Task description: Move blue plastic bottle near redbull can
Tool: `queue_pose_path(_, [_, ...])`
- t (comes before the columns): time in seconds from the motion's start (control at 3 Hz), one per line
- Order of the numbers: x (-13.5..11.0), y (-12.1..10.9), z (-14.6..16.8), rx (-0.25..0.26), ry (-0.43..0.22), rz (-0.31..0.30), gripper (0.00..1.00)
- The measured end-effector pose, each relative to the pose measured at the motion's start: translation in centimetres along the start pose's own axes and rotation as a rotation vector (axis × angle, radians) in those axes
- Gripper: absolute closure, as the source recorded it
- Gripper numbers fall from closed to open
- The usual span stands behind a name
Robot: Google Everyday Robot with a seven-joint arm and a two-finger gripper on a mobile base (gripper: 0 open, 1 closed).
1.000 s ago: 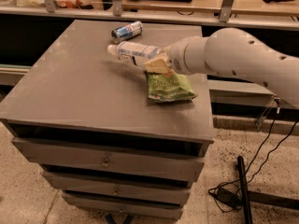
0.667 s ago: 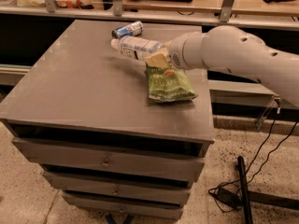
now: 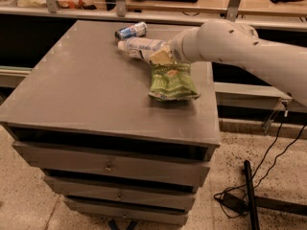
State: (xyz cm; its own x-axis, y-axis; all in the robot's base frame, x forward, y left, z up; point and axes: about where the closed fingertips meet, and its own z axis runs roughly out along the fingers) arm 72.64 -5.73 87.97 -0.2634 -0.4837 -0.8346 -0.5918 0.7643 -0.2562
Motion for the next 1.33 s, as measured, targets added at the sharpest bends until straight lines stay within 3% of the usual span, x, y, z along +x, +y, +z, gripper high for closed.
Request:
queue_pose_path(0.67, [-0.6,-2.3,2.6,-0.008,0.011,-0.054,1.00])
queue_pose_path(1.0, [-0.7,-3.0,3.4,-0.031,0.002,-0.075,0.85])
queue_pose_path(1.33, [-0.6,-3.4,4.1,-0.053,0.002,-0.087,0.61])
